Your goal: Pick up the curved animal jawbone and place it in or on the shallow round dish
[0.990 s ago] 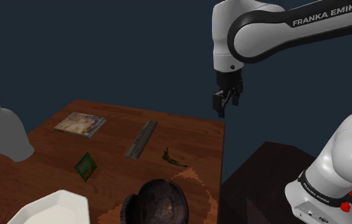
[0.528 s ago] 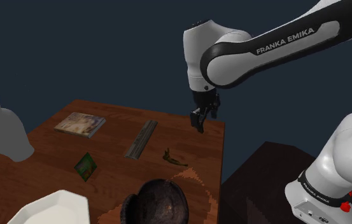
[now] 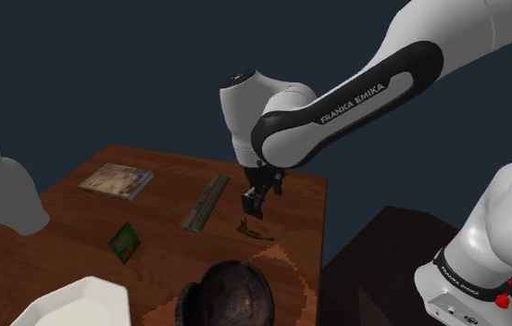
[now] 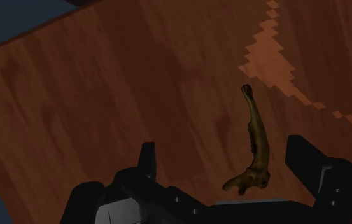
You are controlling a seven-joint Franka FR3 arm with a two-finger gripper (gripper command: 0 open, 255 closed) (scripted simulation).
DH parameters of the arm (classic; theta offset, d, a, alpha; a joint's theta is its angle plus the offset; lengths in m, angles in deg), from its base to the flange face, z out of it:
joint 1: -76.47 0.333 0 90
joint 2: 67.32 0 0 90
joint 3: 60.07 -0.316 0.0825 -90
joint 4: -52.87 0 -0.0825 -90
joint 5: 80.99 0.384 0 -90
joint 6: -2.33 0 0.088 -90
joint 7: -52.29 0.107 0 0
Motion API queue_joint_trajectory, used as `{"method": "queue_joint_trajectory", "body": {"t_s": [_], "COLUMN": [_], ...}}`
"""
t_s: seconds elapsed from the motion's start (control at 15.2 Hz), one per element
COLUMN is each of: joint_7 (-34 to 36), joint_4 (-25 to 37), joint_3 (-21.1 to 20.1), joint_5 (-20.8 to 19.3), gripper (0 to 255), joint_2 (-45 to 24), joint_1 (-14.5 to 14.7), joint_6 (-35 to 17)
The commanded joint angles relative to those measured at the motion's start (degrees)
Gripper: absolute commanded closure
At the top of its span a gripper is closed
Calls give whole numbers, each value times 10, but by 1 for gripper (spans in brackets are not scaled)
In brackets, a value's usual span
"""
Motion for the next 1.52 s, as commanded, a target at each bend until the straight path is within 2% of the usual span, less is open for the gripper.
{"method": "queue_joint_trajectory", "body": {"t_s": [0.0,0.33,0.86,1.32,1.39,1.45], "joint_7": [22,65,77,77,77,77], "joint_4": [29,100,69,69,69,69], "joint_3": [-10,-19,-11,-11,-11,-11], "joint_5": [-23,-80,-98,-98,-98,-98], "gripper": [0,0,0,0,255,255], "joint_2": [-42,-139,-165,-165,-165,-165], "joint_1": [12,47,50,50,50,50], "joint_6": [-8,-21,-73,-73,-73,-73]}}
